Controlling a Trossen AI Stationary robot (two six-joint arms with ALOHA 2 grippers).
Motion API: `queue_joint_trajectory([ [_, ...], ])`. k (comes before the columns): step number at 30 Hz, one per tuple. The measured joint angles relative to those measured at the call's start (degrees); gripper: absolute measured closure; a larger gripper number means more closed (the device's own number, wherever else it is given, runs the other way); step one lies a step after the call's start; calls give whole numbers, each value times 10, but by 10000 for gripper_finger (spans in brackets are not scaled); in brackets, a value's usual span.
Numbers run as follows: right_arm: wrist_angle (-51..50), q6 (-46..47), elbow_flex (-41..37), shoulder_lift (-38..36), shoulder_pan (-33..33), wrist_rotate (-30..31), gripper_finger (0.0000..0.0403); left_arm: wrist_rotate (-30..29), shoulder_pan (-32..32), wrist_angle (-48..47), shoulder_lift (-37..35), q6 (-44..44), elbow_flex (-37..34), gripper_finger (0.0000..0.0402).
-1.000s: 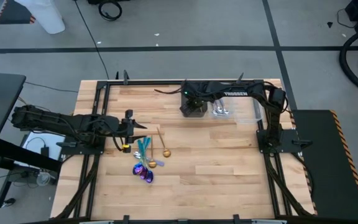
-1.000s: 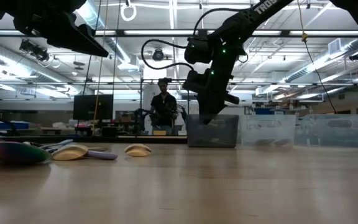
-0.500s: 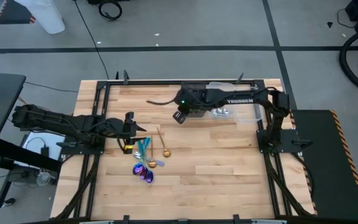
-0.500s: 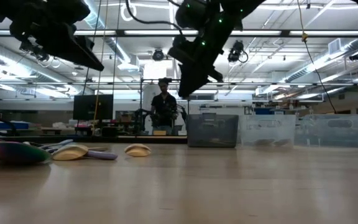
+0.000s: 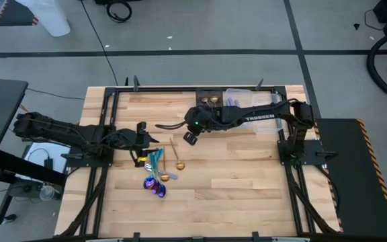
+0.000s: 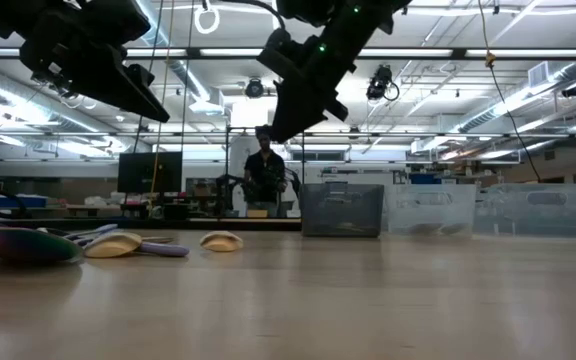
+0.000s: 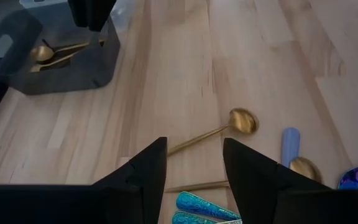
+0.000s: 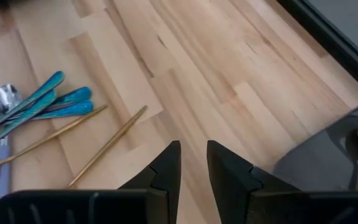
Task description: Sort silverware by color (type)
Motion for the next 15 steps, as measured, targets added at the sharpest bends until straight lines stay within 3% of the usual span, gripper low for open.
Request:
queue_joint_trajectory([
  [15,19,23,0,0,36,0,315,3,-1,-15,0,-21,0,235],
])
